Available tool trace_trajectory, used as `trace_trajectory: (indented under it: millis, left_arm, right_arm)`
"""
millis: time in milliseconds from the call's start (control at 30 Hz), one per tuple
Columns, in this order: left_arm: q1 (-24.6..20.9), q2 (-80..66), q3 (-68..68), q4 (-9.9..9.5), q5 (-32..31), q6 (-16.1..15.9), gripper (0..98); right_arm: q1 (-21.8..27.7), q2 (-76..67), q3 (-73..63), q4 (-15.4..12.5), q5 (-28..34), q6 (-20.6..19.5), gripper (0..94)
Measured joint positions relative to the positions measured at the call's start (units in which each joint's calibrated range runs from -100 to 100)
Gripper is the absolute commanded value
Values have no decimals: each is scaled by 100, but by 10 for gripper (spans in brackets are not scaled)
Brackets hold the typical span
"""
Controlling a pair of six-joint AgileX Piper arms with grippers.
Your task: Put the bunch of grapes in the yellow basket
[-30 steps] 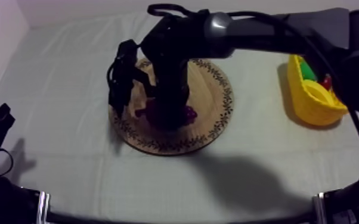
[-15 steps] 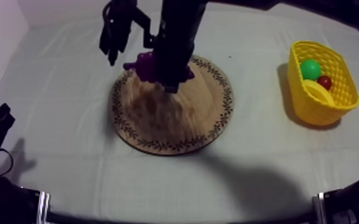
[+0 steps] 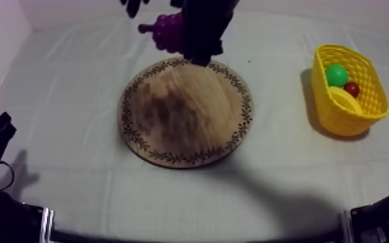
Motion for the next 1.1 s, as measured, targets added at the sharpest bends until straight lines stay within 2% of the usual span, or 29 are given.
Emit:
trace_trajectory:
  millis: [200, 467, 1100]
  left_arm:
    - [0, 0, 0, 0, 0, 0, 0]
    - [0, 0, 0, 0, 0, 0, 0]
    - [0, 0, 0, 0, 0, 3, 0]
  right_arm:
    - [388, -280, 384, 56, -44, -175, 377]
    - [1248, -658, 825, 98, 114, -414, 357]
    - [3450, -1176, 2214, 241, 243, -437, 348]
